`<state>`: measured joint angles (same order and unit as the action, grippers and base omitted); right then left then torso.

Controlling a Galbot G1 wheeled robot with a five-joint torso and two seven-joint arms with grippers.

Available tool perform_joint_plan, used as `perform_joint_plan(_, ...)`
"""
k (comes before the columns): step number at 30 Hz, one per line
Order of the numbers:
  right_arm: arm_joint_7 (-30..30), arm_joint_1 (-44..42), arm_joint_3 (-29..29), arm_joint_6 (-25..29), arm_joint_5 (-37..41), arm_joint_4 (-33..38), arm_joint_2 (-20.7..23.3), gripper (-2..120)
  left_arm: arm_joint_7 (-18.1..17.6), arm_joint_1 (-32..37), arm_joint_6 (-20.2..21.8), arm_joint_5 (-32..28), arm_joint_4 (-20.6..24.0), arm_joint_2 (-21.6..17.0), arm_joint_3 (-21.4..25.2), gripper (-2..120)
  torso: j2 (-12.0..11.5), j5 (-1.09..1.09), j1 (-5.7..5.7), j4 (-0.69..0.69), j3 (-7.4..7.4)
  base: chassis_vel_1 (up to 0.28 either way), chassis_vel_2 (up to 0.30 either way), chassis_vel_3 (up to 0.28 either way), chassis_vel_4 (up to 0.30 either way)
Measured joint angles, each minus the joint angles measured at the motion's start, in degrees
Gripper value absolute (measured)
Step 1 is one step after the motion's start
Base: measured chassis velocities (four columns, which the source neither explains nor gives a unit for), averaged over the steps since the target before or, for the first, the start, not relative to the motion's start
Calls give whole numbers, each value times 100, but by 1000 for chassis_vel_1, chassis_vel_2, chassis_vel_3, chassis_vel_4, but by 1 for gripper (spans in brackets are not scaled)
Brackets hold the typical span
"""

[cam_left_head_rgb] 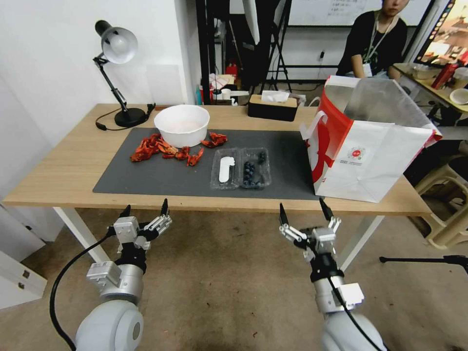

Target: Close the takeout container lid, then place the container into the takeout bag.

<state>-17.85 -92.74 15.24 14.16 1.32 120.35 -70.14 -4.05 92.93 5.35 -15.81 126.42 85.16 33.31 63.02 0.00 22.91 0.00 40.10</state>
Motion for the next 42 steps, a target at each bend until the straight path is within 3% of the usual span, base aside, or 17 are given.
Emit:
perform_joint_plan(10,-37,32,-4,0,35,-43,-66,100,-1,-61,-173,-26,-107,-98,-115,100,0,0,0,1,0,0,0,0,0)
perform_joint_plan(12,-51,42,8,-12,86,-58,-65,100,-22,-129,-563,-257,-232,-304,-339,100,0,0,1,1,0,0,0,0,0)
perform_joint_plan(14,-56,43,16,-16,100,-65,-62,100,-34,-155,-631,-457,-237,-398,-451,100,0,-1,1,0,0,0,0,0,0)
perform_joint_plan(18,-76,98,28,-36,154,-113,-31,100,-207,-295,-716,-1973,-32,-795,-1090,100,0,1,1,0,1,0,0,0,0)
perform_joint_plan(19,-76,98,28,-36,154,-113,-31,100,-207,-295,-716,-1973,-32,-795,-1090,100,0,1,1,0,1,0,0,0,0)
perform_joint_plan(22,-107,46,69,-41,165,-132,-27,100,-586,-654,-527,-3430,77,-1088,-1607,100,0,-1,2,0,1,0,0,0,0)
perform_joint_plan(23,-107,46,69,-41,165,-132,-27,100,-586,-654,-527,-3430,77,-1088,-1607,100,0,-1,2,0,1,0,0,0,0)
perform_joint_plan(25,-121,-34,139,-23,165,-149,-41,100,-998,-969,-326,-4443,139,-1221,-1863,100,0,0,2,0,1,0,0,0,0)
perform_joint_plan(26,-121,-34,139,-23,165,-149,-41,100,-998,-969,-326,-4443,139,-1221,-1863,100,0,0,2,0,1,0,0,0,0)
perform_joint_plan(27,-133,-70,173,-5,165,-166,-54,100,-1335,-1176,-176,-5191,191,-1272,-1982,100,0,1,2,0,1,0,0,0,0)
perform_joint_plan(28,-143,-89,193,6,162,-176,-62,100,-1509,-1290,-109,-5555,204,-1284,-2027,100,0,1,2,0,1,0,0,0,0)
perform_joint_plan(29,-143,-89,193,6,162,-176,-62,100,-1509,-1290,-109,-5555,204,-1284,-2027,100,0,1,2,0,1,0,0,0,0)
perform_joint_plan(30,-159,-124,227,29,147,-197,-84,100,-1866,-1576,-7,-6282,186,-1290,-2128,100,0,0,2,0,1,0,0,0,0)
perform_joint_plan(32,-170,-183,277,51,129,-215,-115,100,-2233,-1950,37,-6982,18,-1250,-2228,100,0,1,2,0,1,0,0,0,0)
perform_joint_plan(33,-170,-183,277,51,129,-215,-115,100,-2233,-1950,37,-6982,18,-1250,-2228,100,0,1,2,0,1,0,0,0,0)
perform_joint_plan(36,-182,-255,362,77,105,-228,-151,100,-2690,-2498,27,-7739,-323,-1125,-2361,100,0,0,2,0,1,0,0,0,0)
perform_joint_plan(42,-194,-301,474,82,98,-226,-177,100,-2969,-3073,-51,-8074,-763,-956,-2511,100,0,1,2,0,1,0,0,0,0)
